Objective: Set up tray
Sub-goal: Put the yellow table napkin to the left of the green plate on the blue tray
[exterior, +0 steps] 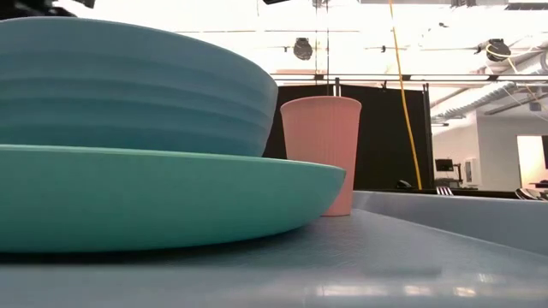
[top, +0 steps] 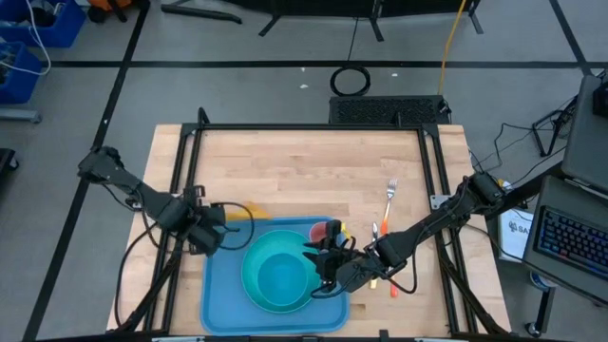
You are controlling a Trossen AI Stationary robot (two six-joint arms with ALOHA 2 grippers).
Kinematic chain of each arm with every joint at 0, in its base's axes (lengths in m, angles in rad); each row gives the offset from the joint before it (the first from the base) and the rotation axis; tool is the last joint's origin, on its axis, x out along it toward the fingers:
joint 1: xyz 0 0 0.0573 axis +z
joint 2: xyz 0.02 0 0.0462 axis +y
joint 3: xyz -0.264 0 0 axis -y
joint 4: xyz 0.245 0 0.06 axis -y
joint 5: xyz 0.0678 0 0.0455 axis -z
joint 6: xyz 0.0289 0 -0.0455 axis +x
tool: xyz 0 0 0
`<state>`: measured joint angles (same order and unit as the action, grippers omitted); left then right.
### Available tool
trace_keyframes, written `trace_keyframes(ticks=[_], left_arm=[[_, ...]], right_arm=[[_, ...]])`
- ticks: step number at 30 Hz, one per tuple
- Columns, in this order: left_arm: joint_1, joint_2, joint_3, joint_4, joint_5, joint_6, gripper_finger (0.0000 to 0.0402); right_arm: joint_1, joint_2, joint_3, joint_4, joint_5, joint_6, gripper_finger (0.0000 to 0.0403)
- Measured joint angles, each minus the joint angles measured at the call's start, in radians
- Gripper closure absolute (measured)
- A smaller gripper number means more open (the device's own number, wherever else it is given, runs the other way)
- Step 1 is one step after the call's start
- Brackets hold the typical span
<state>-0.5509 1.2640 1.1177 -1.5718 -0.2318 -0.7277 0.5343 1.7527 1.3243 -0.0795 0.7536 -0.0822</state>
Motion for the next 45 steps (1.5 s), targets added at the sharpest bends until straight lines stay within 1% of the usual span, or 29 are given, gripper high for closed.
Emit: trace_keyframes(ticks=[4, 9, 15, 18, 24, 28, 33, 36, 40, 45], left_arm=[[-0.064, 0.0, -0.042, 0.006, 0.016, -0.086, 0.04], [-0.141, 0.0, -0.047, 0.043, 0.03, -0.163, 0.04], [-0.208, 0.012, -0.047, 0.169, 0.088, -0.217, 0.04], [-0.232, 0.041, -0.047, 0.192, 0.097, -0.236, 0.04], [-0.249, 0.134, -0.047, 0.213, 0.159, -0.278, 0.04], [-0.259, 0.202, -0.047, 0.303, 0.208, -0.265, 0.04], [-0.257, 0.275, -0.047, 0.39, 0.236, -0.243, 0.04], [-0.257, 0.312, -0.047, 0.435, 0.252, -0.243, 0.04], [-0.257, 0.355, -0.047, 0.516, 0.306, -0.243, 0.04], [-0.253, 0.393, -0.047, 0.607, 0.32, -0.208, 0.0398]], right_arm=[[0.0, 0.0, 0.0, 0.0, 0.0, 0.003, 0.0303], [0.0, 0.0, 0.0, 0.0, 0.0, 0.004, 0.0303], [0.0, 0.0, 0.0, 0.0, 0.0, 0.004, 0.0303], [0.0, 0.0, 0.0, 0.0, 0.0, 0.003, 0.0303], [-0.003, 0.0, 0.0, 0.001, 0.0, -0.007, 0.0303], [-0.005, 0.0, 0.0, 0.001, 0.0, -0.011, 0.0303], [-0.005, 0.0, 0.0, 0.001, 0.0, -0.019, 0.0303], [-0.005, 0.0, 0.0, 0.002, 0.0, -0.029, 0.0303], [-0.005, 0.0, 0.0, 0.011, 0.0, -0.04, 0.0303], [-0.005, 0.0, 0.0, 0.05, 0.0, -0.07, 0.0303]])
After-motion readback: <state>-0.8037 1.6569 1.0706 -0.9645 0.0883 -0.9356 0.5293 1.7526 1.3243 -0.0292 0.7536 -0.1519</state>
